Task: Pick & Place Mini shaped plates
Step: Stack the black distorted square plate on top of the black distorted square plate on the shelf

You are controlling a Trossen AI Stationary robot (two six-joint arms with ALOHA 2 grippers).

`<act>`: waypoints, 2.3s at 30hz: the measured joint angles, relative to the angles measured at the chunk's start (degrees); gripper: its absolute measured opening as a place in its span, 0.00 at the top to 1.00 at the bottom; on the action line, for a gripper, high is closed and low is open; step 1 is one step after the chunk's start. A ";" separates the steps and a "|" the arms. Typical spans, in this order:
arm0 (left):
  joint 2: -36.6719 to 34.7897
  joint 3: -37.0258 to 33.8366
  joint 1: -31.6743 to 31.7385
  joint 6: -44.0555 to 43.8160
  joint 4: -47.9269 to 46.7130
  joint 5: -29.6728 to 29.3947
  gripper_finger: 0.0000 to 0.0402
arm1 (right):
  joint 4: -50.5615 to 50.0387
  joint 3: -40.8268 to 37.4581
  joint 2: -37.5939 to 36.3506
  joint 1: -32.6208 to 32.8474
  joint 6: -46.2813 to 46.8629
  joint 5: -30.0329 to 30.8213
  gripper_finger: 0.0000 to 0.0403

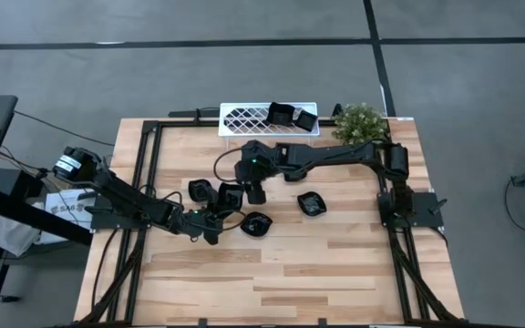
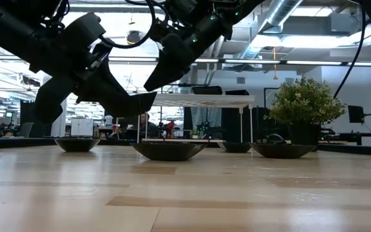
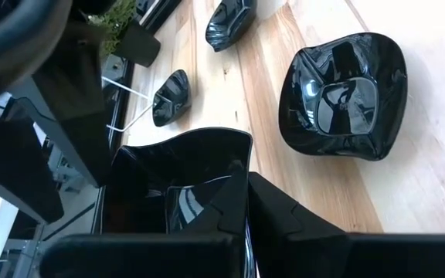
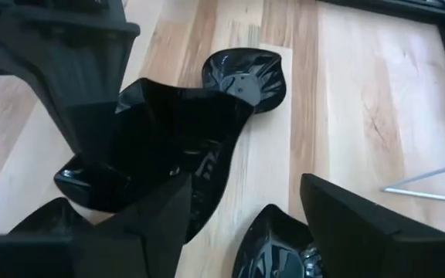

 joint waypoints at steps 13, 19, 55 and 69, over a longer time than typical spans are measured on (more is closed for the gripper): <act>0.00 0.00 0.02 1.09 1.11 -1.97 0.97 | 0.27 0.09 1.00 0.11 0.02 -0.22 0.53; 0.00 0.00 0.02 1.09 1.23 -1.97 0.98 | 0.17 0.07 1.02 0.11 0.02 -0.24 0.60; 0.02 0.00 0.50 -5.57 2.47 -1.41 0.87 | -5.39 3.54 0.33 0.22 -1.57 -1.33 1.00; 0.00 0.00 0.50 -6.69 2.73 -0.87 0.67 | -20.97 14.79 0.30 -0.51 -3.48 -1.31 1.00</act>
